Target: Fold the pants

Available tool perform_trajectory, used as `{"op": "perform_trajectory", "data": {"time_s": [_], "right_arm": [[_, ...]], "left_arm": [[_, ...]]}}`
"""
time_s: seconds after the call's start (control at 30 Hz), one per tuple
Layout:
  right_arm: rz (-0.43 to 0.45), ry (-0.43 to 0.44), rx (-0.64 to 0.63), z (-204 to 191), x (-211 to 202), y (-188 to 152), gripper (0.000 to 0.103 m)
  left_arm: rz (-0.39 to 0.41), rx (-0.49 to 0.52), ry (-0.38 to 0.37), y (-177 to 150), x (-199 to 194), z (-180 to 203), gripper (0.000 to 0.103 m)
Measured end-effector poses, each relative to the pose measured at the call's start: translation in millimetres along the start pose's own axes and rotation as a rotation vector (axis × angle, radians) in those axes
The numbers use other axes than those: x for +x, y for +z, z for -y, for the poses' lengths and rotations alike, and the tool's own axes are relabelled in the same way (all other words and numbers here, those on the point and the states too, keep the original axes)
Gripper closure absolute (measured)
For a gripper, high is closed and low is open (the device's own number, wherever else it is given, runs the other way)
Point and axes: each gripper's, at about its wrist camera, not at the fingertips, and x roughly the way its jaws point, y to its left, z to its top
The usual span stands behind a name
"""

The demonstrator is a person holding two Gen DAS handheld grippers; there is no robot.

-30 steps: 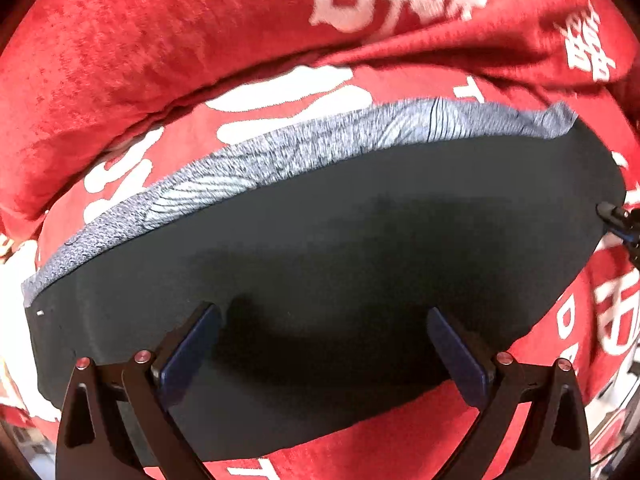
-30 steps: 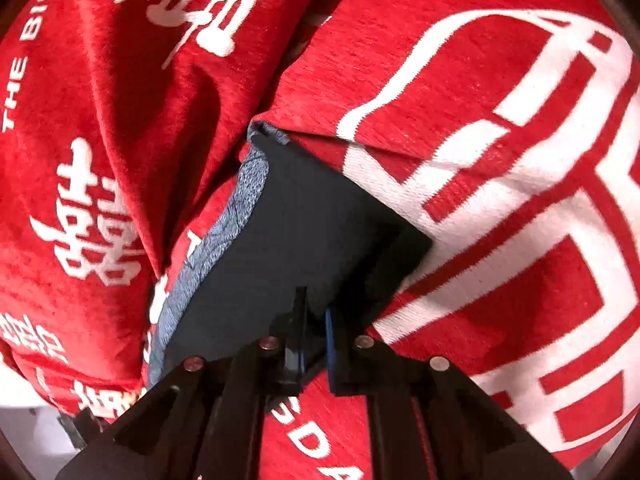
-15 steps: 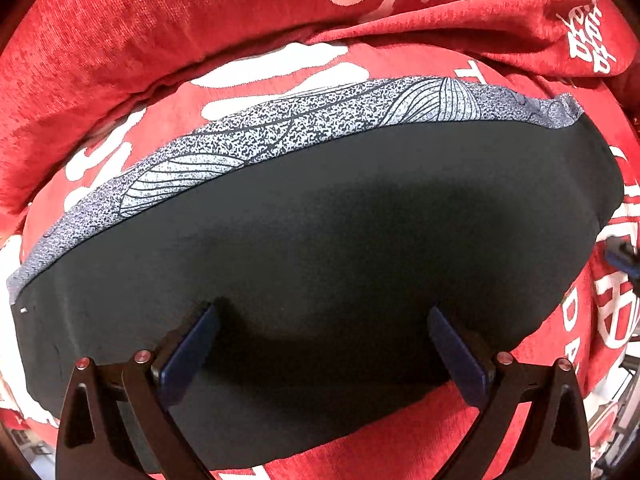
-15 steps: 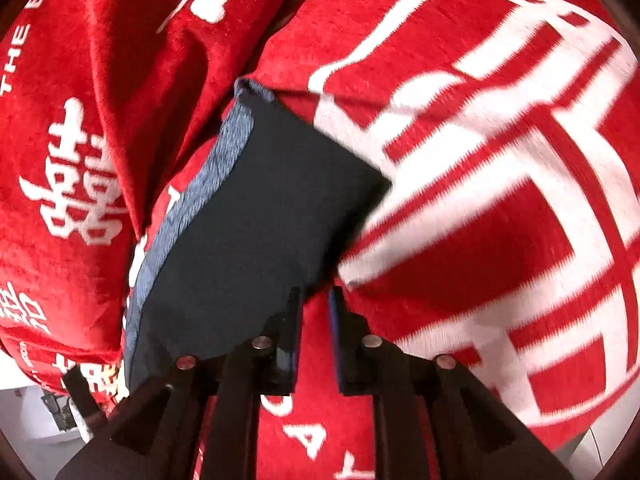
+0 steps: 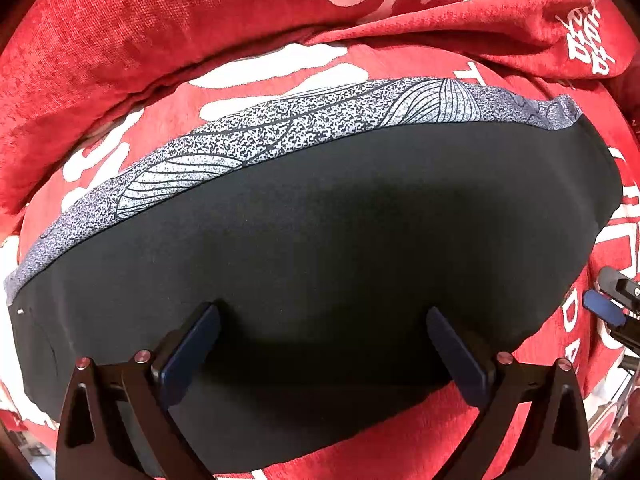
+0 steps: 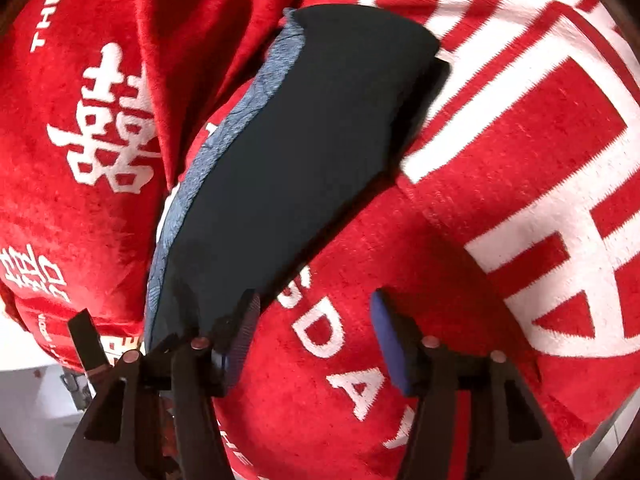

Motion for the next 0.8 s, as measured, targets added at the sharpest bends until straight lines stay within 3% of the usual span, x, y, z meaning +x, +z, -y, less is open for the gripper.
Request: {"op": "perform_trajectory", "data": {"time_s": [0.2,0.8], "right_arm": [[-0.037,0.019,0.021,1,2,6,0.041],[0.022,0.065,0.067,18,-4,24,0.041]], "left_arm": [[0.001,-0.003,0.004,-2,1,1,0.0],[-0.008,0.001,0.002,4,7,6,0.0]]}}
